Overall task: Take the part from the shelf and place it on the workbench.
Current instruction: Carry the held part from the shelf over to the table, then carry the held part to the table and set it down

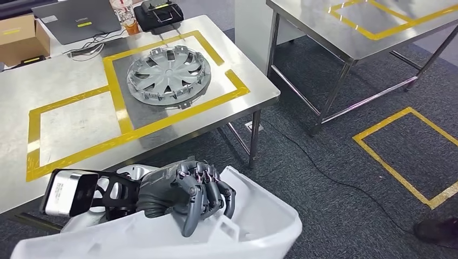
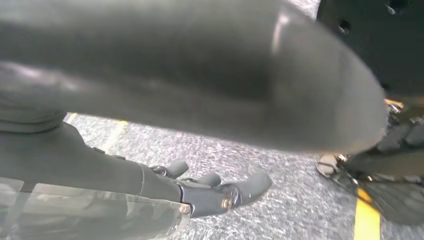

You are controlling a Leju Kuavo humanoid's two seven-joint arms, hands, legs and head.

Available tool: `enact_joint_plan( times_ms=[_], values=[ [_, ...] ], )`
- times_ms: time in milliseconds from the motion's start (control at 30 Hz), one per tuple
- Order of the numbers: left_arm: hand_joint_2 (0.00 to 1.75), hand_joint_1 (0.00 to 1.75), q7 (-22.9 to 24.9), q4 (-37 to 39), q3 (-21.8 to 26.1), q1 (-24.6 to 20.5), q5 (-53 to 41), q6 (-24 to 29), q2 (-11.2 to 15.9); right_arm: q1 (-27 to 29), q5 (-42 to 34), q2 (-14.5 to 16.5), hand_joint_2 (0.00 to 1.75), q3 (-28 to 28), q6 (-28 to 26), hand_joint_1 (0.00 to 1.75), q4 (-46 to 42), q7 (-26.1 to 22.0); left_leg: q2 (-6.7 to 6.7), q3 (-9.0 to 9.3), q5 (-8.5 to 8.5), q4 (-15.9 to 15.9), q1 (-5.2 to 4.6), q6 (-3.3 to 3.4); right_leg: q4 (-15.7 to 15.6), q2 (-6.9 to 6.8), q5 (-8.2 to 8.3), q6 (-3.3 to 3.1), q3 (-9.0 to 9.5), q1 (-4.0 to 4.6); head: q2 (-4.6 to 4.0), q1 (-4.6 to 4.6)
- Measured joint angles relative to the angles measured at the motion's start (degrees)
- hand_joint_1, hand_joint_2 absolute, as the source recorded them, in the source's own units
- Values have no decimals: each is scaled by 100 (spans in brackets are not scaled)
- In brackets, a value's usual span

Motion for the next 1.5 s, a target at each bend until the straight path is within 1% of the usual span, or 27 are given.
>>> enact_joint_plan(
  times_ms=[33, 100, 167, 233, 267, 300, 367, 433, 467, 533, 600, 633, 733, 800, 833, 900, 933, 967, 1033, 1067, 1133, 1200, 1267, 1300, 1367, 1433, 1500],
  values=[
    [175, 175, -2, -9, 7, 9, 2, -2, 8, -12, 4, 2, 0, 5, 3, 0, -1, 7, 27, -20, -16, 25, 9, -14, -3, -53, -7, -45, 9, 4, 0, -5],
    [175, 175, -4, -27, 25, 19, -1, -3, 19, -5, 4, 1, 0, 14, 20, 0, -2, 17, 297, -163, -175, 323, 17, -59, -10, -161, -25, -119, 41, 5, 0, -43],
    [175, 175, -8, -45, 41, 30, -1, -7, 30, 20, 5, -14, 0, 23, 53, 0, -2, 18, 630, -537, -488, 1024, 20, -96, -11, -281, -52, -166, 62, 50, 0, -83],
    [175, 175, -10, -50, 48, 54, -2, -11, 49, 38, 7, -29, 0, 33, 83, 0, -2, 16, 733, -884, -647, 1595, 26, -86, -10, -423, -82, -194, 73, 102, 0, -91],
    [175, 175, -11, -51, 51, 64, -5, -12, 60, 37, 8, -35, 0, 37, 92, 0, -2, 17, 746, -915, -583, 1604, 15, -50, -10, -494, -98, -206, 84, 134, 0, -93],
    [175, 175, -13, -56, 56, 69, -8, -13, 68, 35, 8, -36, 0, 40, 97, 0, -2, 19, 764, -823, -433, 1392, -11, 15, -13, -563, -117, -215, 104, 173, 0, -94],
    [175, 175, -17, -86, 75, 66, -12, -11, 75, 29, 5, -5, 0, 42, 99, 0, 1, 26, 978, -421, -101, 628, -147, 265, -30, -699, -156, -235, 167, 249, 0, -79],
    [175, 175, -23, -117, 92, 48, -17, -7, 69, 27, -2, 25, 0, 43, 99, 0, 5, 35, 1211, -160, 19, 135, -275, 462, -74, -843, -187, -225, 228, 274, 0, -49],
    [175, 175, -27, -126, 98, 42, -21, -4, 68, 23, -6, 35, 0, 43, 99, 0, 7, 46, 1231, -136, 7, 77, -298, 490, -103, -920, -198, -206, 254, 267, 0, -37],
    [175, 175, -28, -146, 114, 54, -31, 2, 67, 1, -20, 37, 0, 44, 96, 0, 4, 75, 1091, -12, 65, -106, -285, 494, -177, -1022, -206, -172, 336, 261, 0, -42],
    [175, 175, -26, -162, 129, 65, -28, 15, 66, -10, -37, 48, 0, 46, 89, 0, 3, 97, 947, 195, 165, -374, -235, 488, -148, -861, -237, -163, 383, 268, -1, -35],
    [175, 175, -20, -165, 129, 57, -22, 27, 58, -3, -48, 49, 0, 46, 85, 0, 2, 101, 887, 283, 217, -475, -200, 473, 7, -678, -300, -169, 321, 260, -1, -35],
    [175, 175, 43, -146, 111, 58, -1, 65, 34, 34, -75, 19, 0, 40, 73, 0, 2, 126, 670, 314, 258, -516, -156, 440, 931, -301, -629, -143, -197, 190, 0, -40],
    [175, 175, 102, -129, 86, 93, 15, 84, 32, 55, -92, 4, 0, 36, 67, 0, 2, 140, 476, 309, 234, -488, -103, 375, 1223, -254, -637, -11, -439, 99, 0, -38],
    [175, 175, 125, -120, 73, 99, 24, 90, 33, 57, -98, 5, 0, 34, 63, 0, 2, 142, 378, 307, 207, -450, -62, 321, 1059, -249, -504, 97, -406, 41, 0, -37],
    [175, 175, 154, -104, 57, 100, 39, 95, 36, 56, -104, 16, 0, 33, 55, 0, 4, 141, 214, 269, 106, -291, 16, 169, 364, -144, -151, 331, -134, -90, 0, -29],
    [175, 175, 162, -99, 51, 100, 45, 95, 39, 52, -105, 19, 0, 32, 51, 0, 5, 139, 148, 224, 38, -178, 38, 88, 92, -86, -44, 358, -17, -128, 0, -14],
    [175, 175, 173, -98, 45, 100, 46, 95, 44, 47, -107, 21, 0, 31, 49, 0, 8, 137, 99, 177, -18, -88, 49, 25, -49, -43, -2, 334, 49, -141, 0, 0],
    [175, 175, 192, -97, 36, 103, 45, 95, 57, 29, -111, 17, 0, 29, 46, 0, 9, 135, 26, 119, -69, -12, 70, -35, -54, -80, -28, 185, 68, -98, 0, 15],
    [175, 175, 199, -98, 33, 105, 42, 95, 65, 21, -114, 20, 0, 28, 46, 0, 9, 135, 26, 109, -76, -12, 88, -45, -47, -124, -36, 139, 80, -90, 0, 11],
    [175, 175, 201, -102, 34, 99, 38, 95, 78, 18, -115, 22, 0, 27, 40, 0, 7, 136, 271, 22, -159, 173, 94, -80, -50, -212, -62, 63, 122, -86, 0, -6],
    [175, 175, 203, -105, 34, 86, 33, 95, 83, 31, -116, 22, 0, 27, 34, 0, 4, 136, 610, -298, -394, 781, 87, -112, -53, -312, -98, 3, 167, -67, 0, -27],
    [175, 175, 203, -104, 32, 89, 27, 95, 88, 45, -116, 21, 0, 27, 32, 0, 4, 136, 715, -743, -589, 1489, 98, -118, -52, -441, -137, -37, 194, -34, 0, -34],
    [175, 175, 203, -104, 30, 94, 22, 97, 92, 48, -118, 21, 0, 26, 30, 0, 4, 136, 726, -878, -562, 1633, 99, -107, -52, -505, -160, -47, 212, -19, 0, -35],
    [175, 175, 205, -106, 30, 96, 8, 107, 98, 48, -144, 27, 0, 21, 10, 0, 4, 145, 743, -782, -223, 1248, 88, -52, -54, -593, -214, -41, 272, 8, 0, -35],
    [175, 175, 216, -120, 37, 96, -21, 135, 102, 33, -223, 36, 0, -15, -43, 0, 3, 215, 827, -420, 121, 471, 40, 36, -70, -651, -262, -22, 336, 31, 0, -31],
    [175, 175, 241, -140, 46, 98, -55, 176, 110, 16, -303, 41, 0, -77, -115, 0, -3, 296, 900, -212, 184, 80, -22, 85, -108, -702, -283, 10, 367, 44, 0, -29]
  ],
)
